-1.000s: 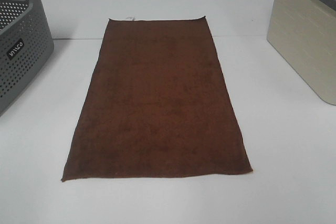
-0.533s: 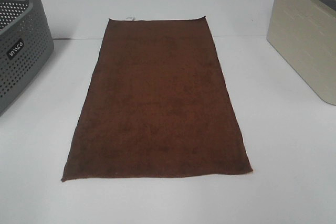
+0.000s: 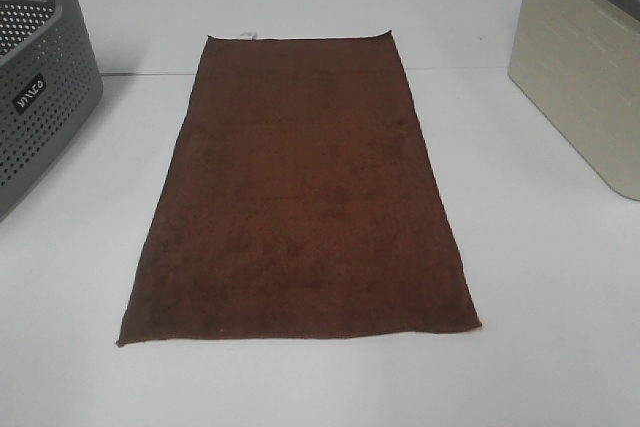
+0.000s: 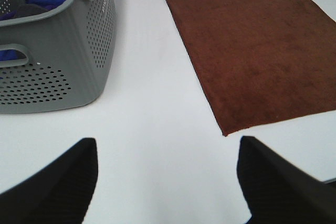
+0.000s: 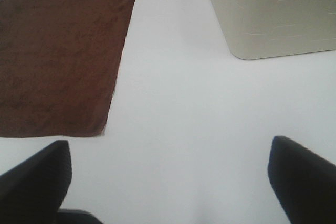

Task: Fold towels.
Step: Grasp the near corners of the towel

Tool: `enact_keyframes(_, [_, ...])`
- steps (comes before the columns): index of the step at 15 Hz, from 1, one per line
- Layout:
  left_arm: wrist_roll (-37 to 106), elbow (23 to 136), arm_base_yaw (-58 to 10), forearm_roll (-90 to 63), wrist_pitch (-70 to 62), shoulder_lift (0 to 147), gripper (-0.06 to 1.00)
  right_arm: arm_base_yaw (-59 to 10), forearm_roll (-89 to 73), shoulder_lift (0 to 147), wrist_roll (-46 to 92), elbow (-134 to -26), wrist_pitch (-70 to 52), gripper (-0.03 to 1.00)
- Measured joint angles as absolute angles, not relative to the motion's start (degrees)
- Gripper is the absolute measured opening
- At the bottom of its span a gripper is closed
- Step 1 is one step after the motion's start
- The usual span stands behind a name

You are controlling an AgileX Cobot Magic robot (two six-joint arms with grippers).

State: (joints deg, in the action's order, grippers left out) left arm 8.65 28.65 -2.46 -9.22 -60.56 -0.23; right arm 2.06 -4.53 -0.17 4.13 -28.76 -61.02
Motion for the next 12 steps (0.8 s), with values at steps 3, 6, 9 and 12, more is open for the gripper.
enact_keyframes(3, [8.65,28.65,-2.46,-9.22,-60.56,-0.23,0.71,2.06,-4.53,-0.17,4.13,-28.76,-61.02,0.95])
enact_keyframes(6, [8.65,28.65,-2.46,-9.22,-60.56,-0.23,0.71,2.06,-4.53,-0.17,4.13,-28.76,-61.02,0.95])
enact_keyframes(9, [8.65,28.65,-2.46,-9.22,-60.56,-0.23,0.71,2.06,-4.53,-0.17,4.07,-28.76,-61.02,0.95])
enact_keyframes(12, [5.33,29.11,-2.46,-9.22,-59.3,0.23,0.71,2.06,-4.53,-0.11,1.43,-28.76,-60.56,0.95])
